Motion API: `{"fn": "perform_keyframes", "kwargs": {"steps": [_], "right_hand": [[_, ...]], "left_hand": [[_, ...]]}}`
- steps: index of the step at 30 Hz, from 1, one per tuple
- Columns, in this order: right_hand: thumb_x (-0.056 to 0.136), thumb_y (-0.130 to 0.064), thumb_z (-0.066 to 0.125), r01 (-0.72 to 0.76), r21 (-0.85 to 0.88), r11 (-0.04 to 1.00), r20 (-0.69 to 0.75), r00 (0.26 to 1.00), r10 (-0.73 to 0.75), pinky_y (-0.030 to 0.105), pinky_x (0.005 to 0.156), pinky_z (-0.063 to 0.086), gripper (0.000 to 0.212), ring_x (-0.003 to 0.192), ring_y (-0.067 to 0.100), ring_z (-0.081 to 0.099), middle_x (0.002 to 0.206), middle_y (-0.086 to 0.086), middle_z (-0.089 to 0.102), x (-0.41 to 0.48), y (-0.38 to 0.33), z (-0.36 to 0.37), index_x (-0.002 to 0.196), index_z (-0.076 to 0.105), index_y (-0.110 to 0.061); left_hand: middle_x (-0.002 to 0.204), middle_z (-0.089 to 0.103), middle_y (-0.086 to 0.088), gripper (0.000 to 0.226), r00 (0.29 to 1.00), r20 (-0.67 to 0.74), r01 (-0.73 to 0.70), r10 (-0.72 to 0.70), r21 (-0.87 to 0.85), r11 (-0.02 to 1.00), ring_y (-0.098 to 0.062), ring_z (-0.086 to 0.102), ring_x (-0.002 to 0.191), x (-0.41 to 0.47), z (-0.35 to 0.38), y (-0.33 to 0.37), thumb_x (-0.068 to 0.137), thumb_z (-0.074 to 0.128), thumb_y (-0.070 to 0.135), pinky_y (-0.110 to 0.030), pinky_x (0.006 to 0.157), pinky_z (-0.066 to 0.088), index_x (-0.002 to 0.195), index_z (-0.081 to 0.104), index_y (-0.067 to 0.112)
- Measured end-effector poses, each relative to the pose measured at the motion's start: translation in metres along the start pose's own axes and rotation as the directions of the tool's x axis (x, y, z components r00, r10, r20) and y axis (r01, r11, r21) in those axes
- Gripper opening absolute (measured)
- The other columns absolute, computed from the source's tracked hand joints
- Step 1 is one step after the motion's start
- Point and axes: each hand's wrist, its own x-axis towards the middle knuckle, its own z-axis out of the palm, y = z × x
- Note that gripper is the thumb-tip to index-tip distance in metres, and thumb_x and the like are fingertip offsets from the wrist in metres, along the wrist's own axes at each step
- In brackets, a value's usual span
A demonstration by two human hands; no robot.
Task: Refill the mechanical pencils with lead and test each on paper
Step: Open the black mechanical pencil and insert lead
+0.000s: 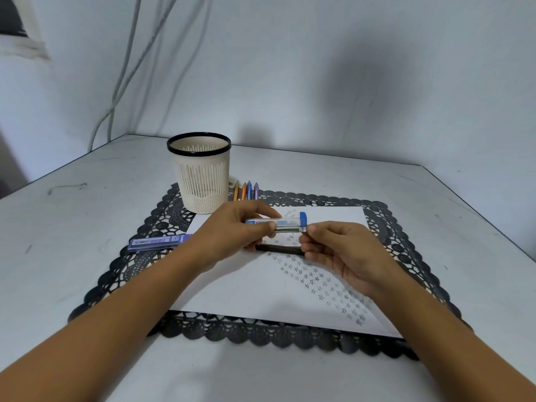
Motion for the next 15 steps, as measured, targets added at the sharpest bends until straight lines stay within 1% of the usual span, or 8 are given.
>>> {"fn": "perform_keyframes", "kwargs": {"steps": [3,6,9,12,15], "right_hand": [[0.086,-0.001,0.056,-0.023,0.027,0.999,-0.012,1.0,0.024,0.025,0.058,0.058,0.01,0.053,0.014,0.063,0.065,0.011,0.067,0.0,0.001,0.0007,0.083,0.064,0.004],[0.085,-0.001,0.056,-0.044,0.063,0.997,-0.004,0.999,0.044,0.025,0.057,0.057,0.01,0.053,0.015,0.063,0.064,0.012,0.066,0.0004,0.0027,0.002,0.082,0.064,0.005],[0.085,0.0,0.056,-0.077,0.102,0.992,0.018,0.997,0.076,0.025,0.056,0.057,0.011,0.053,0.017,0.063,0.064,0.014,0.066,0.0007,0.0054,0.0044,0.081,0.064,0.006],[0.084,0.001,0.056,-0.119,0.122,0.985,0.052,0.992,0.113,0.024,0.054,0.057,0.012,0.053,0.017,0.064,0.065,0.016,0.067,0.0009,0.0081,0.0072,0.078,0.065,0.006],[0.085,0.002,0.055,-0.16,0.141,0.977,0.082,0.985,0.149,0.024,0.053,0.057,0.013,0.053,0.018,0.064,0.066,0.017,0.067,0.0002,0.0095,0.0091,0.078,0.066,0.007]], "left_hand": [[0.077,0.069,-0.005,0.019,0.998,-0.056,-0.003,0.002,-0.016,1.0,-0.006,0.056,0.053,0.0005,0.0022,0.0005,0.083,0.064,0.009,-0.019,0.055,0.05,0.093,0.063,0.025],[0.071,0.067,-0.001,0.023,0.991,-0.133,-0.014,0.004,-0.073,0.997,-0.007,0.058,0.053,0.0015,0.004,0.0002,0.08,0.068,0.008,-0.024,0.059,0.054,0.092,0.06,0.025],[0.064,0.066,0.002,0.02,0.982,-0.188,-0.046,0.02,-0.136,0.99,-0.01,0.06,0.055,0.0013,0.0054,0.0013,0.078,0.069,0.005,-0.03,0.063,0.056,0.088,0.061,0.02],[0.071,0.066,-0.006,0.016,0.971,-0.231,-0.099,0.061,-0.159,0.982,-0.01,0.06,0.057,-0.0002,0.0078,0.0043,0.079,0.067,0.004,-0.024,0.059,0.055,0.089,0.059,0.013],[0.073,0.066,-0.007,0.014,0.962,-0.25,-0.143,0.109,-0.122,0.982,-0.009,0.06,0.059,-0.0016,0.0093,0.0058,0.081,0.066,0.006,-0.021,0.058,0.054,0.088,0.058,0.015]]}}
